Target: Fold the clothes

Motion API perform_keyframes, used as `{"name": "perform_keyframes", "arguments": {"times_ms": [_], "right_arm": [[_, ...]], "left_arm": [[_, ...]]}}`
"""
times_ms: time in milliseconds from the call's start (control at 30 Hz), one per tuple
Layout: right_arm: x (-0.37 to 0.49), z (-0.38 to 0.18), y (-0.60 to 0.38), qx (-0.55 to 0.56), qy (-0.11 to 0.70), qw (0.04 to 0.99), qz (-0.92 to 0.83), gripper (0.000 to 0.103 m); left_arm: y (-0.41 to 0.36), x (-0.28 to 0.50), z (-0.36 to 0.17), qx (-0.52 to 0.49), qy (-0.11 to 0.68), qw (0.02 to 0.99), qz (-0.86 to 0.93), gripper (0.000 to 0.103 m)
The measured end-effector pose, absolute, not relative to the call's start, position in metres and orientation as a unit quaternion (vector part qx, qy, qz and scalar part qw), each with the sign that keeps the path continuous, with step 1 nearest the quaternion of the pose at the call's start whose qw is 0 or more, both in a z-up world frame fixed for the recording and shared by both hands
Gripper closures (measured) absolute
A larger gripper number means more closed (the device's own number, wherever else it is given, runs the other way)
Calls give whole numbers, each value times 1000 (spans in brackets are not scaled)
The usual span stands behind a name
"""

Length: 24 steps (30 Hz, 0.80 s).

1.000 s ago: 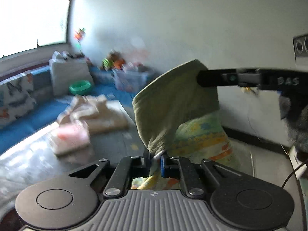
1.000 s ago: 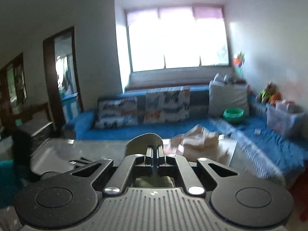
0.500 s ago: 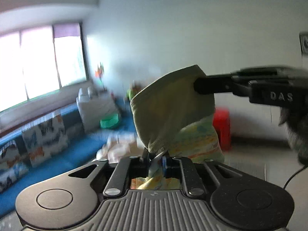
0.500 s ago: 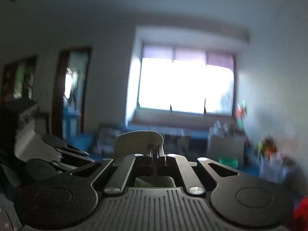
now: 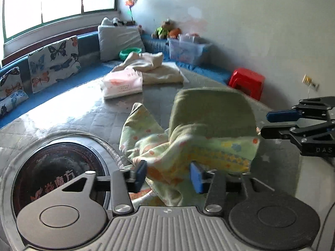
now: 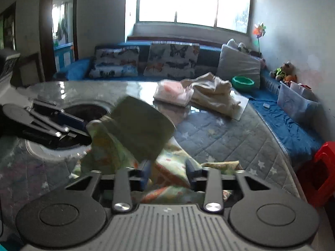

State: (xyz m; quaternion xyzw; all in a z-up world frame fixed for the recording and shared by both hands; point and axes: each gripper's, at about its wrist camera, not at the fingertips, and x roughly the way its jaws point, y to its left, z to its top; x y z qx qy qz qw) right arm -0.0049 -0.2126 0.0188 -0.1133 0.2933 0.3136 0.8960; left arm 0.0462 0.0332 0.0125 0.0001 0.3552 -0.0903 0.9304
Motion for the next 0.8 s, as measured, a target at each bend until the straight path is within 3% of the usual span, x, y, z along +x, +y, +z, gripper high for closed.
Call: {"name": "perform_keyframes", "arguments": {"times_ms": [67,133,200,300,400,633,800], "right_arm": [[-11,18,-224,-94,293,896,319,62],[-11,18,-228,-85,289,900,315,48],[-11,17,-229,-69,288,903,311,47],[-14,12,-231,-44,295,904,306,32],[-21,6,-231,-38,295,906,300,30],[-36,-2,-234,-19,298,910,288,13],[-41,-7,-237,-10,310,909,278,8]], "left_arm": [[35,37,14,-11,352,932,-86,48],[33,27,14,-22,354,931,-84,43],[28,17,12,-25,359,930,-78,38],[21,1,12,-31,370,926,-73,33],[16,-1,7,-42,378,922,-72,29],[8,-17,7,-52,384,920,-47,18],[3,-29,6,-52,389,919,-36,11]]}}
